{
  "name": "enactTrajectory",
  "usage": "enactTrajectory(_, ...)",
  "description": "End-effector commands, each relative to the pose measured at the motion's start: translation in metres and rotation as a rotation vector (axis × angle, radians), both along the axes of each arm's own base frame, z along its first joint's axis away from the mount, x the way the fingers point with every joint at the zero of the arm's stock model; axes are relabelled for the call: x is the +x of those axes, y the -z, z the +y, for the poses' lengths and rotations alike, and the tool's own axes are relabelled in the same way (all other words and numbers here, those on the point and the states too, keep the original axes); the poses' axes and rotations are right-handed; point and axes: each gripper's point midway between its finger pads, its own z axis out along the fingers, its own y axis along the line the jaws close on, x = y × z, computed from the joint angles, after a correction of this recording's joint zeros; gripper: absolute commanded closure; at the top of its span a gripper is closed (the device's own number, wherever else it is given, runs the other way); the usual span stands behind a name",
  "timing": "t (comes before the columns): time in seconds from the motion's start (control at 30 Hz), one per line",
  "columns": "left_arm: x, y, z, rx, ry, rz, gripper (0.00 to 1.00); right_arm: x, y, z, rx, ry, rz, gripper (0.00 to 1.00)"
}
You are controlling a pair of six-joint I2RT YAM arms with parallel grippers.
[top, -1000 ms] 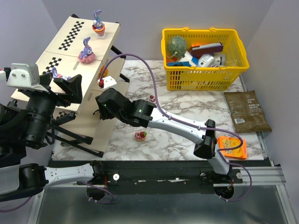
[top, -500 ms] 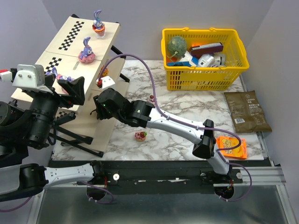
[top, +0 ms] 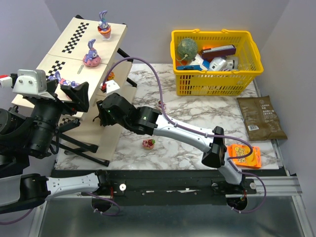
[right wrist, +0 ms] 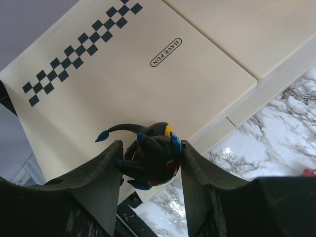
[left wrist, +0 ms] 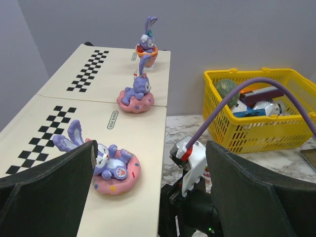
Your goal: Place and organize the plastic toys onto the shelf
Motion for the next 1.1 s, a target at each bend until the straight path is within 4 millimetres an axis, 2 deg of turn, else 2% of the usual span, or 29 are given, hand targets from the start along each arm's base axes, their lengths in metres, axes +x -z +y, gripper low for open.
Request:
enactTrajectory(0.0, -0.001, 0.000, 0.000, -0.010, 0.004, -0.003, 0.01, 0.000, 0.019, 0.011, -0.033, -0.022, -0.001, 0.45)
enactTrajectory(0.2, 0.000, 0.001, 0.000, -0.009, 0.001, 0.000, 0.01, 0.003, 0.019, 0.009, -0.046, -0.019, -0.020, 0.40)
enactTrajectory(0.6, 0.000, 0.000, 0.001, -0.011, -0.004, -0.002, 0.01, 0.005, 0.013, 0.012, -0.019, -0.012, -0.030, 0.39)
enactTrajectory(0.67, 0.000, 0.001, 0.001, -0.010, -0.007, -0.001, 0.01, 0.005, 0.011, 0.014, -0.004, -0.005, -0.026, 0.41)
enactTrajectory(0.7, 0.001, 0.001, 0.000, -0.006, -0.006, 0.000, 0.01, 0.006, 0.011, 0.015, -0.003, -0.006, -0.025, 0.48)
enactTrajectory(0.8, 0.000, 0.000, 0.001, -0.007, -0.007, 0.001, 0.01, 0.006, 0.013, 0.016, 0.002, 0.000, -0.016, 0.59)
enactTrajectory(0.87, 0.000, 0.000, 0.001, -0.007, -0.009, 0.000, 0.01, 0.007, 0.015, 0.014, 0.003, 0.015, -0.012, 0.63)
enactTrajectory(1.07, 0.002, 0.001, -0.002, -0.003, -0.008, 0.002, 0.01, 0.011, 0.018, 0.018, 0.019, 0.034, -0.033, 0.63)
